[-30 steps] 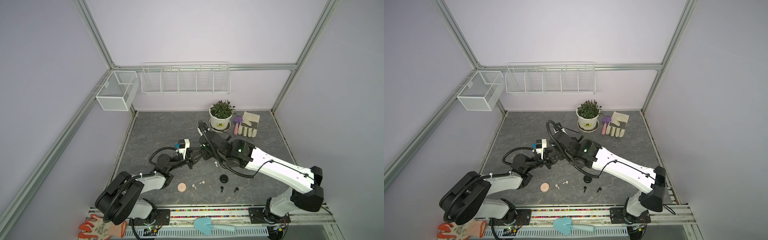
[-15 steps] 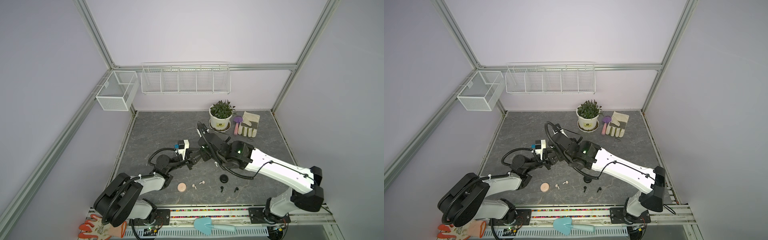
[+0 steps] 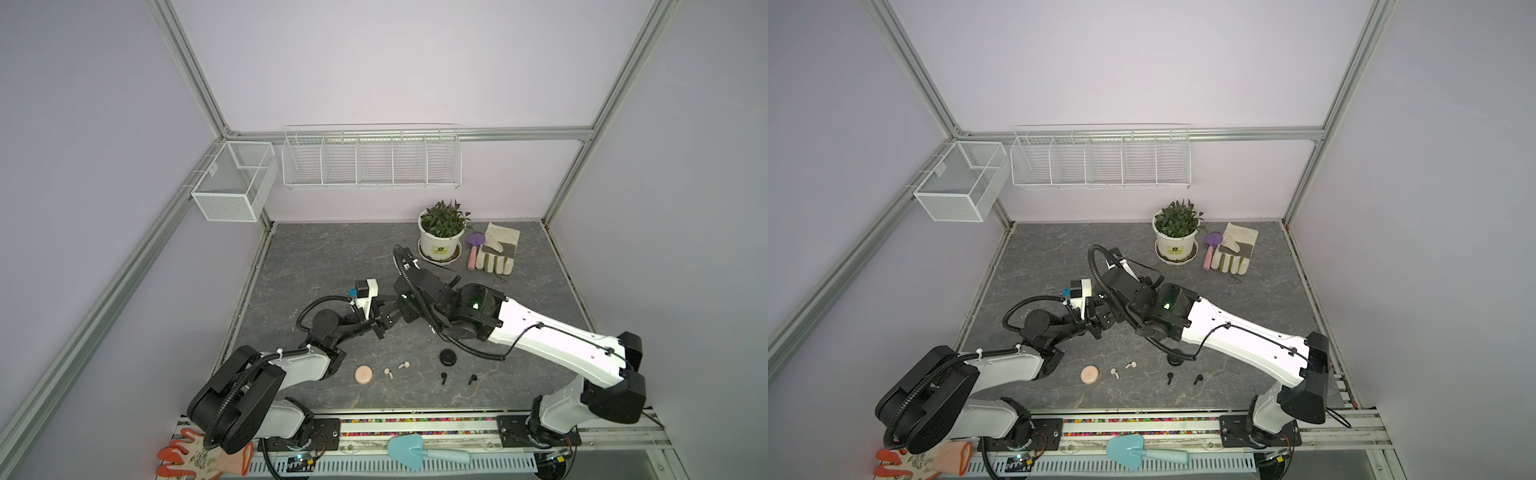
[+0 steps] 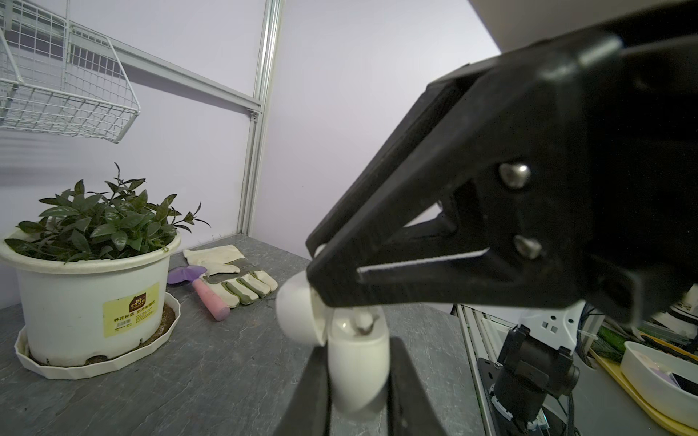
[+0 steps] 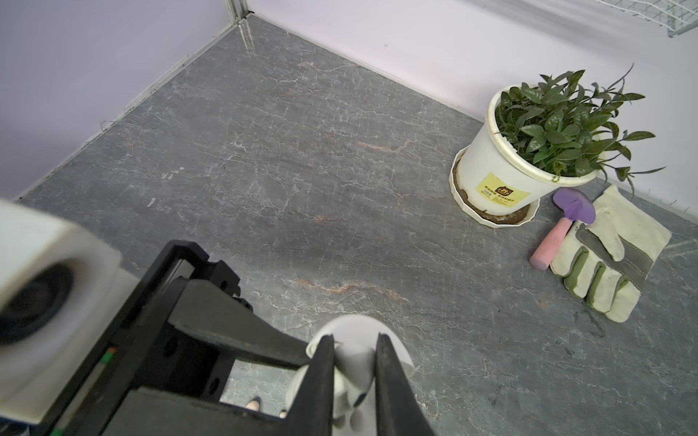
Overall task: Insert wireless bluetooth earbuds into charging case
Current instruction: Insert the wireless bluetooth earbud into the charging case.
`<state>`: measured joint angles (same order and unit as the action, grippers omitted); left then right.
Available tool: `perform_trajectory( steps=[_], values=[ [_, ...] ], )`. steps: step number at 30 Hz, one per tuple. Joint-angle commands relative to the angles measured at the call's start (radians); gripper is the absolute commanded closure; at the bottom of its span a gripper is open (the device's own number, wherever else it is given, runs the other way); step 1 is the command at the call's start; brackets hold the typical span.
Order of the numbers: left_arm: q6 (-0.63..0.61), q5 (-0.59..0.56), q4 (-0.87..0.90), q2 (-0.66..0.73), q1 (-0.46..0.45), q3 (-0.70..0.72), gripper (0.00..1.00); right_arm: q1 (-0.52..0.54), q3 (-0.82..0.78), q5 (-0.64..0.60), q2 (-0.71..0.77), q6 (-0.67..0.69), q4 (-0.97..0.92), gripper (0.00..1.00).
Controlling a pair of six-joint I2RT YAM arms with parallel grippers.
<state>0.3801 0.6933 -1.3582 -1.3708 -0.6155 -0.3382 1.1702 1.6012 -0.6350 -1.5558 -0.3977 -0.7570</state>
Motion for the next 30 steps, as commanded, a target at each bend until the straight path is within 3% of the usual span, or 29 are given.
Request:
perform_trajectory(
  steps=[1,30],
  values=[
    [-0.018,0.009,-0.058,0.033,-0.003,0.002,1.0,0.014,-0.027,-0.027,0.005,-0.012,0.013,0.81],
    [-0.049,-0.003,-0.058,0.066,-0.003,0.01,1.0,0.022,-0.02,0.004,0.015,0.019,-0.008,0.67]
  ],
)
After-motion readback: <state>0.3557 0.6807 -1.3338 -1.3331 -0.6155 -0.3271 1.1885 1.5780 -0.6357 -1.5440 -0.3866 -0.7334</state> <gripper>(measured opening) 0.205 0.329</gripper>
